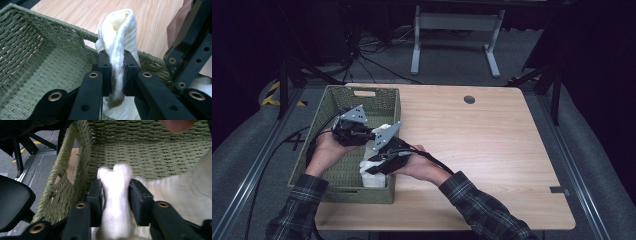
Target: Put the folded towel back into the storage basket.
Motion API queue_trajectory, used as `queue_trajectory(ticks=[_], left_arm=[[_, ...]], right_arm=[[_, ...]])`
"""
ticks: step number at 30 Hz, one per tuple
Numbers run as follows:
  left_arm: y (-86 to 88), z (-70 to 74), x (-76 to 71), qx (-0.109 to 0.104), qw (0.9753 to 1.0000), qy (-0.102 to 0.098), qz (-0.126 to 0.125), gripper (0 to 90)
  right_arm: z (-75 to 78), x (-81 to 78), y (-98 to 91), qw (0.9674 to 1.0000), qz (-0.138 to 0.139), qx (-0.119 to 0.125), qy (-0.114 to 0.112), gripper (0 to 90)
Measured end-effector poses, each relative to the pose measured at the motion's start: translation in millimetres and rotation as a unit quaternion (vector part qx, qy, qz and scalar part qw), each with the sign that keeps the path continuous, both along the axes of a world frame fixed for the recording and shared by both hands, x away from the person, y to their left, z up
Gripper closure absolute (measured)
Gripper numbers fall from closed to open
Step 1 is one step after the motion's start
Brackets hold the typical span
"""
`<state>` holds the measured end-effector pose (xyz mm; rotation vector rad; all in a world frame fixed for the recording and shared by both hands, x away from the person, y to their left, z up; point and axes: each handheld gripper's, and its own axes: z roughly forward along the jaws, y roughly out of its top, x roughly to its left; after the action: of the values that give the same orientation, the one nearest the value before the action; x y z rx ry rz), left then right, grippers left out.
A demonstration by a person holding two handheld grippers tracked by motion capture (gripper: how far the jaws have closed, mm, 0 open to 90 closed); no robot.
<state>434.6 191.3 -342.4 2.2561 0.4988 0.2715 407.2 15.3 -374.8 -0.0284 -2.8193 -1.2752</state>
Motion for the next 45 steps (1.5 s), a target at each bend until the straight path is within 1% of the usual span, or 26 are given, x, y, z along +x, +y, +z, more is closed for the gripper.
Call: queue_trajectory(ticks=[2,7,11,12,13,15,17,19,20,22,23,24,25,26,27,28,29,30,32,33,34,35,38,40,43,45], left_arm=[[0.3,0.4,0.8,0.002,1.0,0.0,0.002,80.8],[-0.6,5.2,4.7,0.004,0.9999,0.002,0.01,80.8],[-1.5,11.5,11.5,0.006,0.9998,0.005,0.019,80.7],[-1.5,11.5,11.5,0.006,0.9998,0.005,0.019,80.7],[-2.5,12.8,14.6,0.003,0.9996,0.009,0.027,80.6],[-3.4,13.8,19.9,0.008,0.9994,0.012,0.033,80.6],[-4.1,12.5,27.0,0.02,0.999,0.02,0.035,80.4],[-4.6,9.1,32.7,0.027,0.9983,0.023,0.045,80.3],[-4.4,6.6,36.1,0.027,0.9981,0.028,0.048,80.1],[-4.3,4.3,39.2,0.029,0.9979,0.026,0.052,79.8],[-4.1,2.8,41.4,0.031,0.9977,0.028,0.053,79.8],[-3.9,0.6,44.9,0.027,0.9977,0.027,0.056,79.4],[-3.9,0.6,44.9,0.027,0.9977,0.027,0.056,79.2],[-4.8,-1.1,48.0,0.027,0.9978,0.023,0.056,77.9],[-5.7,-1.9,49.4,0.03,0.9975,0.021,0.061,75.7],[-5.7,-1.9,49.4,0.03,0.9975,0.021,0.061,71.3],[-6.6,-2.7,51.6,0.035,0.997,0.008,0.069,71.3],[-7.4,-3.0,53.6,0.032,0.9963,0.006,0.08,61.9],[-7.9,-0.8,55.5,0.025,0.9954,0.004,0.092,56.7],[-7.9,-0.8,55.5,0.025,0.9954,0.004,0.092,53.8],[-7.8,1.6,56.4,0.024,0.9949,0.002,0.098,53.8],[-8.4,3.4,56.0,0.02,0.9943,0.004,0.105,51.1],[-12.1,8.4,51.8,0.01,0.9933,0.002,0.115,43.8],[-15.1,11.3,47.7,0.004,0.9931,0.0,0.117,39.0],[-23.0,14.5,39.7,-0.015,0.9924,0.009,0.122,33.1],[-29.7,16.7,34.7,-0.015,0.9926,0.014,0.119,29.8]], right_arm=[[2.6,1.5,-2.4,1.0,-0.006,0.004,-0.001,56.3],[12.6,5.7,-12.0,0.9997,-0.019,0.015,-0.009,49.5],[21.3,8.7,-25.4,0.9993,-0.028,0.02,-0.014,45.6],[21.3,8.7,-25.4,0.9993,-0.028,0.02,-0.014,45.6],[26.1,9.9,-36.7,0.9989,-0.036,0.024,-0.017,43.0],[27.2,10.2,-40.3,0.9989,-0.036,0.024,-0.017,41.9],[29.3,10.4,-50.5,0.9986,-0.042,0.025,-0.021,40.1],[30.5,10.4,-64.7,0.9982,-0.05,0.024,-0.024,38.2],[30.3,10.1,-70.8,0.9979,-0.054,0.024,-0.025,37.9],[29.5,9.6,-86.6,0.9974,-0.061,0.022,-0.031,37.4],[29.5,9.6,-86.6,0.9974,-0.061,0.022,-0.031,37.4],[28.6,9.7,-99.4,0.9969,-0.069,0.021,-0.033,37.1],[28.6,9.7,-99.4,0.9969,-0.069,0.021,-0.033,37.1],[27.5,10.2,-112.0,0.9963,-0.076,0.022,-0.031,37.1],[26.9,10.6,-116.7,0.996,-0.08,0.023,-0.032,37.0],[26.9,10.6,-116.7,0.996,-0.08,0.023,-0.032,37.0],[26.1,11.2,-122.6,0.9957,-0.085,0.024,-0.03,37.0],[23.5,13.4,-135.5,0.9948,-0.095,0.026,-0.025,36.8],[21.8,14.5,-145.1,0.9942,-0.102,0.024,-0.023,36.3],[20.9,15.4,-150.6,0.9938,-0.106,0.024,-0.023,36.1],[20.9,15.4,-150.6,0.9938,-0.106,0.024,-0.023,36.1],[19.9,16.4,-157.8,0.9933,-0.111,0.027,-0.021,36.0],[17.6,19.1,-175.8,0.9914,-0.125,0.032,-0.02,34.3],[16.0,20.5,-186.3,0.9903,-0.133,0.033,-0.02,33.1],[13.4,21.8,-201.2,0.9887,-0.144,0.034,-0.021,31.7],[11.6,22.2,-211.9,0.9877,-0.151,0.033,-0.021,30.9]])
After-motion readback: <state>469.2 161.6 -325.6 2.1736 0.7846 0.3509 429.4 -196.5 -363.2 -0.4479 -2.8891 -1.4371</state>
